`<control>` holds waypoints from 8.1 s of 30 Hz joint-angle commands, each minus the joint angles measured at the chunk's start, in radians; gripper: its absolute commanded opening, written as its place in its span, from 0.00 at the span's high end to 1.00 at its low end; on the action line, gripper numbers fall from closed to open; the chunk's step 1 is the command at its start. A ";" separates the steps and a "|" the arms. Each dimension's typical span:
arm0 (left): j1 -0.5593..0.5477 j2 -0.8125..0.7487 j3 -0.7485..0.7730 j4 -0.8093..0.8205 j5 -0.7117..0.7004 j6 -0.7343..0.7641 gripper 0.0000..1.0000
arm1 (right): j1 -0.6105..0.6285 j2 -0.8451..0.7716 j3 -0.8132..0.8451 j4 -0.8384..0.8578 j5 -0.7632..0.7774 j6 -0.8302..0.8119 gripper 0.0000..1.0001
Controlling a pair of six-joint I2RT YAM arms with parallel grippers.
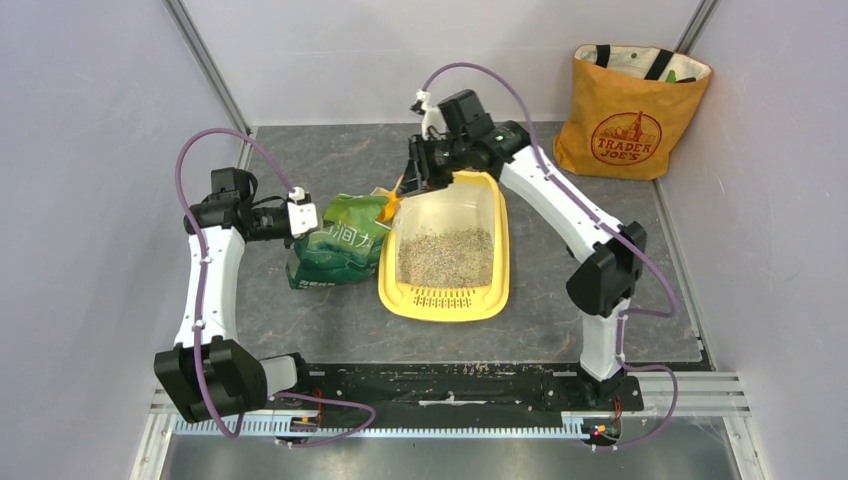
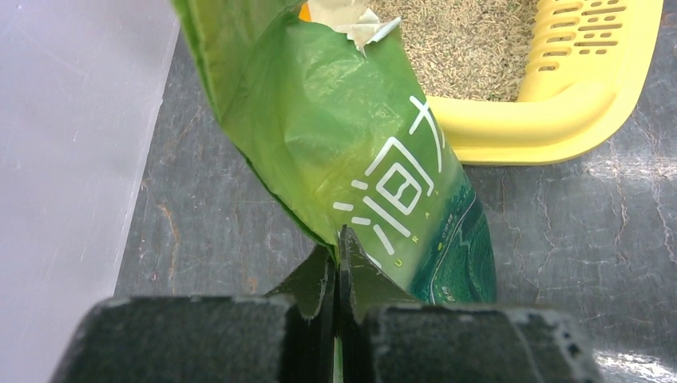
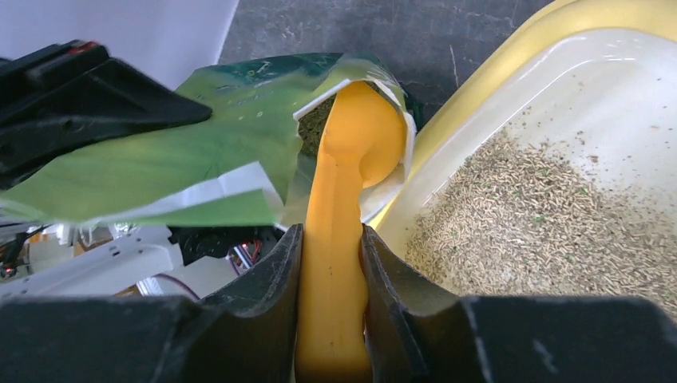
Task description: Fill the litter box with clean litter
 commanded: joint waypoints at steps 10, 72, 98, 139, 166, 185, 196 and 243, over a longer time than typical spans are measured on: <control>-0.008 -0.021 0.011 0.048 0.063 0.108 0.98 | 0.142 0.233 0.157 -0.166 0.258 0.007 1.00; -0.052 0.023 0.011 0.122 0.017 0.079 0.98 | -0.139 -0.165 -0.845 1.270 -0.480 0.671 1.00; -0.061 0.032 0.037 0.122 0.016 0.066 0.98 | -0.350 -0.359 -0.970 1.125 -0.540 0.654 1.00; -0.065 0.023 0.016 0.122 0.004 0.083 0.98 | -0.169 -0.459 -0.454 -0.083 0.295 -0.493 1.00; -0.065 -0.005 -0.002 0.122 0.011 0.120 0.98 | -0.137 -0.085 -0.046 -0.047 -0.160 -0.145 1.00; -0.065 0.001 -0.001 0.122 0.036 0.203 0.98 | 0.063 0.317 0.242 -0.208 0.045 -0.020 1.00; -0.065 0.036 -0.008 0.121 0.043 0.225 0.98 | 0.153 0.417 0.207 -0.189 0.076 -0.076 1.00; -0.073 0.038 -0.042 0.258 -0.009 0.094 0.98 | -0.147 -0.263 -0.873 1.174 -0.474 0.623 1.00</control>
